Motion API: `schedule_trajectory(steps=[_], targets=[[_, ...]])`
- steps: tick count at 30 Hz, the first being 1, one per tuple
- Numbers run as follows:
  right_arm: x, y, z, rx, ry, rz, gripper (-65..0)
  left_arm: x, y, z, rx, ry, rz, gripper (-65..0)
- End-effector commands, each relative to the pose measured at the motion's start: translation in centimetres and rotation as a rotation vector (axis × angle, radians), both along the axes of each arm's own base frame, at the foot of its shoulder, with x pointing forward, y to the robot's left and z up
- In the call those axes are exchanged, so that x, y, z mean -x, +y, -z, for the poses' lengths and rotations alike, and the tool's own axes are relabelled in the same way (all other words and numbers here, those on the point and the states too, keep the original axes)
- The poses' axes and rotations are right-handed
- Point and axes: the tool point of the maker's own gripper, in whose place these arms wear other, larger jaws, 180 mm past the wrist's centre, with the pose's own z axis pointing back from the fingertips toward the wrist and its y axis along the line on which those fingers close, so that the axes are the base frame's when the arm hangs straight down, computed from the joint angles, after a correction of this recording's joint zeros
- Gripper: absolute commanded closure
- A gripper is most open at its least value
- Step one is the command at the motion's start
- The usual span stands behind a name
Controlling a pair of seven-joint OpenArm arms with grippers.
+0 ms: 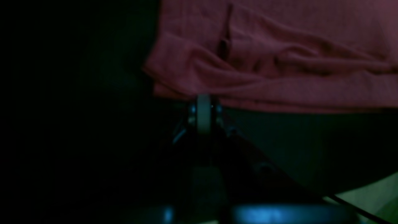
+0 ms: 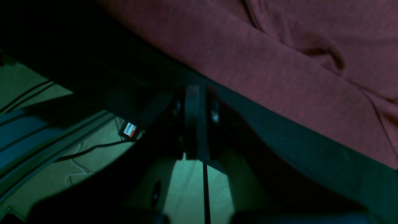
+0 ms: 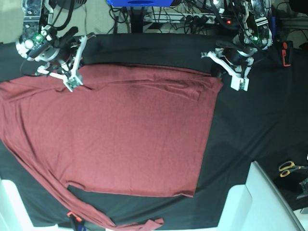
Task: Fold the T-shirt properly
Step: 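Grasp the shirt's collar-side edge with both grippers and pull taut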
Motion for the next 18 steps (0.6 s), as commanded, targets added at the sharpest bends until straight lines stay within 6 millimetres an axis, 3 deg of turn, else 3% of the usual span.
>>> schedule_trajectory(steps=[1, 10, 18], targets=[[-0.5, -0.1, -0.6, -0.006, -0.027, 0.005, -3.5, -0.6, -0.3, -0.6, 0.004, -0.026, 0.006, 0.0], [-0.4, 0.0, -0.5, -0.007, -0.025, 0.005, -3.5, -0.6, -1.9, -0.3, 0.021, -0.018, 0.040, 0.0], [-0.4, 0.0, -0.5, -0.007, -0.026, 0.005, -3.5, -1.8, -1.4, -0.3, 0.014, -0.023, -0.011, 0.0]])
